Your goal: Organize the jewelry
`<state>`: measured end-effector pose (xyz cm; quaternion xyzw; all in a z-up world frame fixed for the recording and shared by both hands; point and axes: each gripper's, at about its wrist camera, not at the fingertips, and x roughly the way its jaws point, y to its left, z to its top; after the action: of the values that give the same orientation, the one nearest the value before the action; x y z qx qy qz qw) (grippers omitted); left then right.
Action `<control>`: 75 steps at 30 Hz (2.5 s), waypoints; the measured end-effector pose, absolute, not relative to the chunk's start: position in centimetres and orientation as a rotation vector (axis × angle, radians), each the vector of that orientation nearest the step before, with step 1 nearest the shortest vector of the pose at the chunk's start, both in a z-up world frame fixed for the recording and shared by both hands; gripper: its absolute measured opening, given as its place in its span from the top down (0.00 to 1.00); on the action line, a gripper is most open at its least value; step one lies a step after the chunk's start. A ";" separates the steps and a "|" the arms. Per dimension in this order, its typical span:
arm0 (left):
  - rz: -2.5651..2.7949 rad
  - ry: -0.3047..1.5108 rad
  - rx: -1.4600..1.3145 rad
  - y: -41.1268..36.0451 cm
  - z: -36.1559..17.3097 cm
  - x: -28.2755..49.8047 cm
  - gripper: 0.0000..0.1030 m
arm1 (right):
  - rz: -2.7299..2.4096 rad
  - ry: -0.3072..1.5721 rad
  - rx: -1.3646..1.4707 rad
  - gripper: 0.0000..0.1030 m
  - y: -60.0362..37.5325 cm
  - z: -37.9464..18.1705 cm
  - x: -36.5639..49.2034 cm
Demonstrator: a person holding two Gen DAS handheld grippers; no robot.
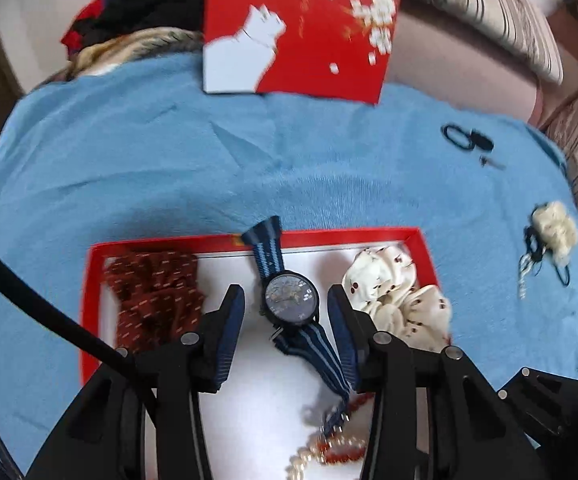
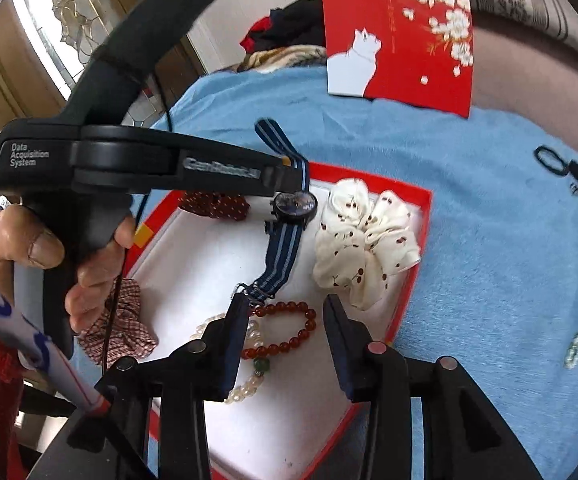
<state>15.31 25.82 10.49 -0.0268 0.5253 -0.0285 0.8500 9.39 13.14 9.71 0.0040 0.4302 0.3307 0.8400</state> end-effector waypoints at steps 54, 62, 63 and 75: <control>0.239 0.861 -0.119 10.7 16.8 -12.3 0.39 | 0.333 0.894 -0.031 0.51 -6.8 8.9 -3.5; 0.211 0.857 -0.060 7.8 17.3 -12.8 0.38 | 0.257 0.897 0.043 0.50 -11.5 8.5 -4.8; 0.209 0.857 -0.057 7.5 17.4 -12.9 0.38 | 0.253 0.895 0.045 0.49 -11.8 8.4 -5.0; 0.179 0.872 -0.025 4.6 17.2 -13.4 0.37 | 0.214 0.881 0.051 0.47 -14.2 7.6 -6.7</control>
<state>-13.35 4.58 17.24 -0.0123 0.4217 0.0864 0.9025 -6.69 -14.22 7.58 0.0244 0.4254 0.1036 0.8987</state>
